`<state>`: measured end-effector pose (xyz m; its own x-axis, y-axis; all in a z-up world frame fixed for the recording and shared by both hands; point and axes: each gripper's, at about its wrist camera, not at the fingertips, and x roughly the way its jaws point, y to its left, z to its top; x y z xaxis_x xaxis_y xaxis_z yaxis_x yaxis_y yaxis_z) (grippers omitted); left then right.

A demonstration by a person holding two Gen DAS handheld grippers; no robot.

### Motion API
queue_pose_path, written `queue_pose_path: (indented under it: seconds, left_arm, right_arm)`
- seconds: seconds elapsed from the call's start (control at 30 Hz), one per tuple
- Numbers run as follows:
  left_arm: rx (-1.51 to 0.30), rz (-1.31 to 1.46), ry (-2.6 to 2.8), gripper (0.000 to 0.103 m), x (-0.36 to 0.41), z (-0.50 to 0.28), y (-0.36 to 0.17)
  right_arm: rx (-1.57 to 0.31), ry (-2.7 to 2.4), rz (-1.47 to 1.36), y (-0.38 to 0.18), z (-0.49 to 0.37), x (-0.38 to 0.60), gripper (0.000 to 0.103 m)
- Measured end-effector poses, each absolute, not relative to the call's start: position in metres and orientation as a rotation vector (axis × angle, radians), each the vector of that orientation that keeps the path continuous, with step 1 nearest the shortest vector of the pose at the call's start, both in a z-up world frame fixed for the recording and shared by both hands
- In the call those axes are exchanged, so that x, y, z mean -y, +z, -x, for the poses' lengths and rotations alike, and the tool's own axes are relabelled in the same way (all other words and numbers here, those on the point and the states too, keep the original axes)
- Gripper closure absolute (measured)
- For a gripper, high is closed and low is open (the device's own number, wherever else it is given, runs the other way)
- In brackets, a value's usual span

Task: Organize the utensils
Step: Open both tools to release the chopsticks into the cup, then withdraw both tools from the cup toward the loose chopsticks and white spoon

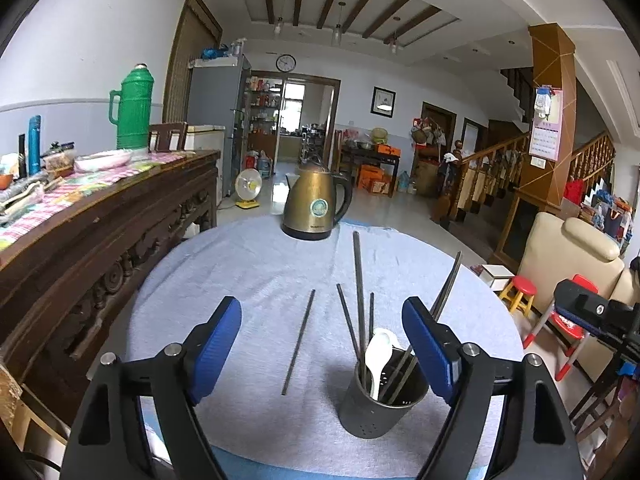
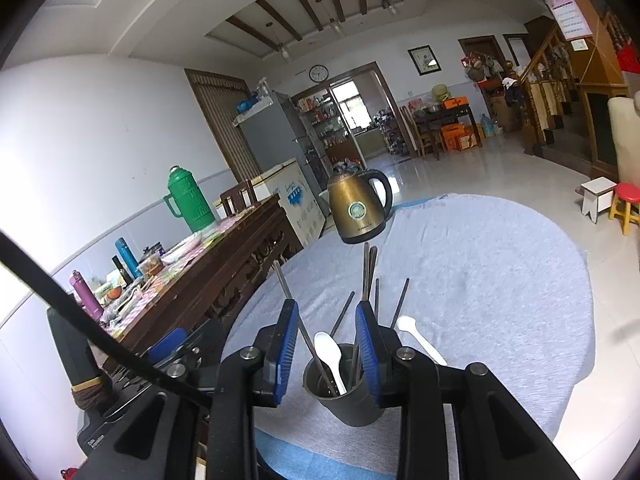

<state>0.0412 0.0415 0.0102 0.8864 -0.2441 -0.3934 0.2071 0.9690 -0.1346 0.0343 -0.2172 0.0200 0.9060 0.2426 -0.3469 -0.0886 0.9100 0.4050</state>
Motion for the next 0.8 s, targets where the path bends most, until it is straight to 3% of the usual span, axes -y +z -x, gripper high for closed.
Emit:
queue_pose_path:
  seconds: [0.1,0.37,0.8]
  left_arm:
    - [-0.399,0.081,-0.219,0.018,-0.048,-0.035,0.015]
    - [-0.377,0.083,-0.153,0.016,-0.072,-0.034,0.014]
    - [-0.498,0.147,-0.034,0.015,-0.109,-0.072,-0.019]
  right_arm:
    - [-0.381,0.157,-0.389,0.025,-0.028,0.219,0.056]
    - [-0.361,0.085,-0.395,0.031,-0.027,0.233,0.055]
    - [-0.423,-0.051,-0.465,0.011,-0.044,0.280,0.055]
